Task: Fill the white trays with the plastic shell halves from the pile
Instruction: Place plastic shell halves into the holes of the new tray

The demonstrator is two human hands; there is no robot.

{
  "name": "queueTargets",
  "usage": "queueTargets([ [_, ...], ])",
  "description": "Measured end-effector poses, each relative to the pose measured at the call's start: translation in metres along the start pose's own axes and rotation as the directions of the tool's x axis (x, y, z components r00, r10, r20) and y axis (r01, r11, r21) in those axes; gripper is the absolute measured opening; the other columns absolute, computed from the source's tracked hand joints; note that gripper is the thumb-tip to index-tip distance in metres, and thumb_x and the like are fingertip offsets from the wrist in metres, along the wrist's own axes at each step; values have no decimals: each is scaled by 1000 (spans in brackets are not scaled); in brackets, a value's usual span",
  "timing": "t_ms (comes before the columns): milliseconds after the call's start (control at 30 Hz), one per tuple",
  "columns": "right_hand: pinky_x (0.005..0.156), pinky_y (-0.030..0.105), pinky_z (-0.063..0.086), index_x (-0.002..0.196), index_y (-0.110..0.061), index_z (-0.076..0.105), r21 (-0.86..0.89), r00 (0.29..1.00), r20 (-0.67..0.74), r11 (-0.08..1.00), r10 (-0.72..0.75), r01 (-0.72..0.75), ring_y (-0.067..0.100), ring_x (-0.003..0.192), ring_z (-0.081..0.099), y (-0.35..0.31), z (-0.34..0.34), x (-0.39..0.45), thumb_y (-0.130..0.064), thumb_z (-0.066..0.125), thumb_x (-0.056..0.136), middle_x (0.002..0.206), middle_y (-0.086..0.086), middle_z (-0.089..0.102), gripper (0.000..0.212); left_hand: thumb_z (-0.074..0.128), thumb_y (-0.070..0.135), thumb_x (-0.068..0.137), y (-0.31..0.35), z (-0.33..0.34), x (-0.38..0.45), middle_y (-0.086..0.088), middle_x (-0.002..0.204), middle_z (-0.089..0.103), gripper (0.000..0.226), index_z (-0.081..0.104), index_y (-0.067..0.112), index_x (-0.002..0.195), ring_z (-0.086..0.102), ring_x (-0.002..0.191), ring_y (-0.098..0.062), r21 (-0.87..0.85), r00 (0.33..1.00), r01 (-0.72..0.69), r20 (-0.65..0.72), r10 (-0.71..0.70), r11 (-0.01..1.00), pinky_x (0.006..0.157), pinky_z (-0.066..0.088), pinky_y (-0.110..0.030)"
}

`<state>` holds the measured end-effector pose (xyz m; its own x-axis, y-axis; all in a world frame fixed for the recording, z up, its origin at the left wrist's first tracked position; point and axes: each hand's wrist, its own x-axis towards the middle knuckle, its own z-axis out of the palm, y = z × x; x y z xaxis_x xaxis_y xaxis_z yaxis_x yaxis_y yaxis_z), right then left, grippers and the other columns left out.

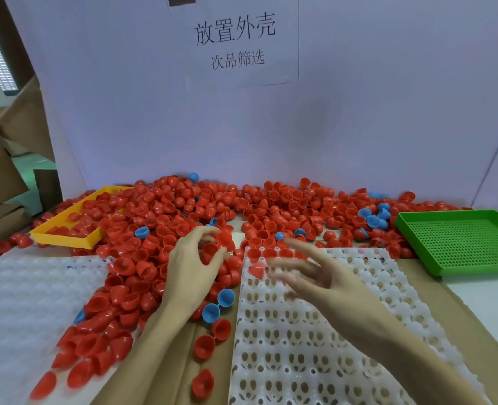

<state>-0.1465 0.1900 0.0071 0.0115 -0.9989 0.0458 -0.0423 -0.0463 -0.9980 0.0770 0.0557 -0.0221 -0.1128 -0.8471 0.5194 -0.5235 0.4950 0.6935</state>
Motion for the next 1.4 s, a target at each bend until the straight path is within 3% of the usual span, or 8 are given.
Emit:
queueTargets([
  [100,105,28,54,157,-36,36,87,998,38,995,-53,49,8,134,60,0,4,3,-6,63,100,147,-13,61,69,73,14,95,-3,-1,0,9,125,64,38,65,25,130,52,121,-13,155,999,-4,-38,10,988,100,34,-15],
  [233,102,29,56,149,-27,50,-21,1000,26,1000,-18,18,9,128,65,3,-2,-2,-8,60,103,139,-14,67,51,61,1,97,-9,4,-1,1,140,53,49,58,17,143,44,132,-19,251,999,-14,44,3,968,114,33,-30],
  [600,90,29,61,127,-17,70,126,998,-4,990,56,-55,26,111,75,11,-20,-3,-13,62,103,119,8,78,25,57,22,104,5,66,78,0,127,65,24,68,17,125,61,115,-16,226,910,-128,413,24,966,98,49,-31],
  [700,89,30,62,117,-22,76,155,998,-19,986,59,-55,28,109,75,11,-22,-3,-13,63,103,117,10,78,22,52,26,107,6,81,106,-3,119,72,28,69,15,127,68,95,-18,298,799,-159,598,-55,941,87,54,-33],
  [767,88,30,62,114,-25,78,160,997,-24,985,68,-63,29,107,76,12,-24,-4,-13,63,103,116,11,78,22,48,22,108,0,89,113,-3,87,71,29,73,10,101,59,70,-18,334,762,-174,641,-88,926,78,56,-44],
  [867,84,30,62,118,-19,75,161,996,-40,984,85,-77,29,104,77,10,-25,-5,-11,62,104,112,11,79,21,48,17,109,-6,92,115,0,61,51,46,51,10,64,46,57,-16,304,816,-118,572,-82,945,73,51,-47],
  [1033,82,29,62,120,-15,73,153,991,-64,982,122,-111,28,99,77,7,-25,-8,-8,59,105,107,11,79,22,65,13,102,-8,81,106,-2,142,59,27,72,5,126,59,127,-17,140,928,-44,371,-12,989,112,46,-33],
  [1400,83,33,64,138,-33,61,231,983,-184,971,-11,54,29,104,77,0,-21,-7,-35,68,96,116,9,77,42,85,12,85,63,36,3,15,130,67,32,76,18,115,67,117,-11,-281,934,-322,64,352,904,93,55,-23],
])
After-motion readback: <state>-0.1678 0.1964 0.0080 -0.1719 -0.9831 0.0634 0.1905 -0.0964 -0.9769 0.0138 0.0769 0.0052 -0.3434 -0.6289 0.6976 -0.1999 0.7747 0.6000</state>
